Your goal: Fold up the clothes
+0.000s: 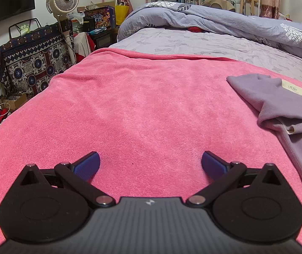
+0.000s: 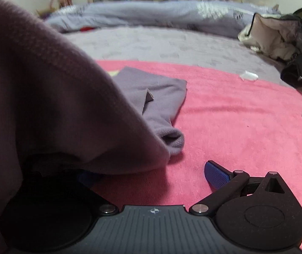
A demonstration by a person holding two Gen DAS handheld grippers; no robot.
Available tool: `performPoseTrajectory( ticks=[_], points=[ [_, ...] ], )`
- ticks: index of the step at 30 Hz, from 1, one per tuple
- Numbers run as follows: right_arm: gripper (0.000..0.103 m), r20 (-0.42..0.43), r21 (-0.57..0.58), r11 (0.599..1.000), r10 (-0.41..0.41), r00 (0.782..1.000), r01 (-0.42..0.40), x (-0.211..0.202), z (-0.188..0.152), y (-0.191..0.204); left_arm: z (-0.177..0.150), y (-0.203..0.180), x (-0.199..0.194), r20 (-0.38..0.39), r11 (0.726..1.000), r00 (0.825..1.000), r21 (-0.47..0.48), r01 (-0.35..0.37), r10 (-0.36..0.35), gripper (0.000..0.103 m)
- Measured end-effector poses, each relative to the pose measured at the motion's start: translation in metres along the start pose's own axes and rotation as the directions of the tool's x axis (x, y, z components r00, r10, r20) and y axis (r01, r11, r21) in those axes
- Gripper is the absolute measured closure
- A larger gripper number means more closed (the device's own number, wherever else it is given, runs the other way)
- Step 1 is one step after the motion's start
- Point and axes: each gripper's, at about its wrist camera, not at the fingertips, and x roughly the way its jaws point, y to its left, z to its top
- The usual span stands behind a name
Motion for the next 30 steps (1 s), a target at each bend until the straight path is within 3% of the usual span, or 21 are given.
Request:
performPoseTrajectory(
  ticks=[2,4,8,12,15,19,30],
  points=[
    [0.004,0.003,0.007,0.999,-0.035,0.999,0.035,-0.011,0.002,-0.006,0.0,0.0,0.0,0.0,1.0,1.0,0.0,0.0,0.0,0.0],
    [0.004,0.106,0.006,0.996,-0.085,0.991,0.084,-0.048,-0.007,-0.031,0.0,0.0,0.0,0.0,1.0,1.0,0.0,0.0,0.0,0.0],
    [0.001,0.265,0.034,0.979,-0.201,0.943,0.199,-0.129,-0.035,-0.092,0.0,0.0,0.0,0.0,1.0,1.0,0.0,0.0,0.0,0.0],
    [0.0,0.347,0.134,0.987,-0.131,0.929,0.089,-0.199,-0.061,-0.144,0.0,0.0,0.0,0.0,1.0,1.0,0.0,0.0,0.0,0.0],
    [0.0,0.39,0.163,0.986,-0.093,0.916,0.031,-0.227,-0.071,-0.159,0.0,0.0,0.0,0.0,1.0,1.0,0.0,0.0,0.0,0.0],
    [0.0,0.405,0.135,0.991,-0.069,0.912,0.015,-0.231,-0.072,-0.155,0.0,0.0,0.0,0.0,1.0,1.0,0.001,-0.001,0.001,0.0],
    [0.0,0.329,0.124,0.989,0.035,0.944,-0.08,-0.18,-0.074,-0.108,0.0,0.0,-0.001,0.0,1.0,1.0,-0.001,0.0,0.0,0.0]
  ],
)
